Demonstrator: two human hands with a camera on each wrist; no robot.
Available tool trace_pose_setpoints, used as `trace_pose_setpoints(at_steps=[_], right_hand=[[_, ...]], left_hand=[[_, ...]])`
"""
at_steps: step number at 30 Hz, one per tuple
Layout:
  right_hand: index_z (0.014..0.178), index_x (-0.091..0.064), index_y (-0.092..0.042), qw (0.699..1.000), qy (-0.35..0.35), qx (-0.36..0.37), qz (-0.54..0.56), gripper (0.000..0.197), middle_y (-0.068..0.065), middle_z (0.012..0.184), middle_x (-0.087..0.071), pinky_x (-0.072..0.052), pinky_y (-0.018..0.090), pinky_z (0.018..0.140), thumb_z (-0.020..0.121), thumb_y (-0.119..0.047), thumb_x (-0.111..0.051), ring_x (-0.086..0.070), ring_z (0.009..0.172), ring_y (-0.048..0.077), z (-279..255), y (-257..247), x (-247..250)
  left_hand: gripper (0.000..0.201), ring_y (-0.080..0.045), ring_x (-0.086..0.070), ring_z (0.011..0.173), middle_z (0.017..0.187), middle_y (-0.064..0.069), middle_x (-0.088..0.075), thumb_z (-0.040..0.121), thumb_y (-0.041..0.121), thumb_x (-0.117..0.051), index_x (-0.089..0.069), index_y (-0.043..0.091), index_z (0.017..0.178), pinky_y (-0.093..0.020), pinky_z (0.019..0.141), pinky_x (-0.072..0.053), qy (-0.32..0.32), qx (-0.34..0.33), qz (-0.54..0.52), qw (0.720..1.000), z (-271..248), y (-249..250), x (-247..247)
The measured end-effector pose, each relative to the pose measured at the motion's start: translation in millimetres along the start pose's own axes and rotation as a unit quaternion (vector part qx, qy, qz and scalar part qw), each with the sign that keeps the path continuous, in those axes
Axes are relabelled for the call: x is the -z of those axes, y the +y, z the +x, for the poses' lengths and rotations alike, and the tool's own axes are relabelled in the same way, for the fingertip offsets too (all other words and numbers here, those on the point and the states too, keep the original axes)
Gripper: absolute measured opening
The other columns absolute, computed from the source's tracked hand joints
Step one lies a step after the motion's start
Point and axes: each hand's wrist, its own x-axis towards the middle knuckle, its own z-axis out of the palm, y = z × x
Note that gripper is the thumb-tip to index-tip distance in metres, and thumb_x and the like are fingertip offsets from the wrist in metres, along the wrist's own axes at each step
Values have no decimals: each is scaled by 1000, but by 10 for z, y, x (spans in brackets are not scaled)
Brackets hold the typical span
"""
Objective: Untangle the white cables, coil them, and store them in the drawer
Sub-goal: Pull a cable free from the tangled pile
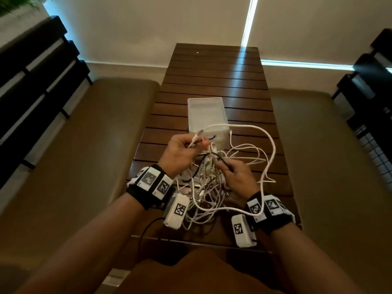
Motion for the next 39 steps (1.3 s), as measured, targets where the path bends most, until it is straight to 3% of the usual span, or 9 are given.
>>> trace_pose_setpoints(at_steps=[4,9,14,19,25,29,32,35,39], right_hand=[[70,-57,-18,984,-126,-60,-106,31,-4,64,-54,-32,27,63,100,-25,-48,-50,66,13,45,67,108],[88,-68,-18,970,-152,-92,-165,9,3,91,-70,-40,28,68,91,-24,-62,-65,89,23,112,241,272],[119,-60,-38,995,-79,25,46,54,-8,108,-66,-48,23,87,71,-32,-83,-62,98,6,133,-191,270],[91,-70,-21,987,-117,48,101,8,8,79,-69,-51,29,72,89,-15,-67,-61,71,10,156,-557,105],[87,-72,-4,987,-55,52,142,16,26,80,-66,-52,48,66,93,-15,-62,-61,67,34,139,-555,178],[78,-71,-11,986,3,43,162,20,13,65,-64,-47,22,53,94,-14,-59,-57,54,8,136,-674,306],[80,-73,-7,987,15,33,157,24,4,65,-65,-47,22,53,95,-20,-59,-57,52,4,169,-629,342],[111,-72,-12,989,48,52,129,22,-8,89,-63,-49,20,76,94,-21,-61,-61,81,-2,175,-581,342],[111,-72,-15,990,42,101,87,21,2,100,-54,-42,6,82,92,-17,-63,-54,92,-9,178,-646,368]], left_hand=[[10,-7,-62,63,70,6,-69,90,1,-61,-69,4,85,-18,61,-51,77,-8,-43,996,33,47,133],[10,0,-59,52,61,8,-67,90,-2,-59,-67,-4,95,-12,51,-45,155,-22,-86,984,66,88,270],[15,-10,-68,73,76,4,-72,85,4,-63,-68,-4,96,-22,71,-54,23,-28,-57,998,45,171,175],[14,-11,-64,70,75,4,-72,82,9,-60,-66,2,91,-21,67,-54,-7,-27,-130,991,43,291,113],[21,-9,-65,75,92,-11,-64,82,-1,-69,-63,3,102,-23,69,-53,-49,31,-32,998,-96,-43,66],[48,1,-49,63,103,-9,-54,70,7,-83,-59,25,107,-15,57,-44,138,-73,46,987,-147,-212,-168],[47,-8,-47,65,107,2,-48,66,24,-86,-59,28,104,-20,56,-45,231,-131,136,955,-108,-217,-251],[25,-11,-55,63,88,-1,-62,75,19,-82,-68,15,96,-30,59,-48,116,-98,104,983,-19,-173,-238],[14,-14,-68,76,83,0,-73,78,15,-78,-74,10,91,-42,72,-56,-24,-40,164,985,96,-212,-236]])
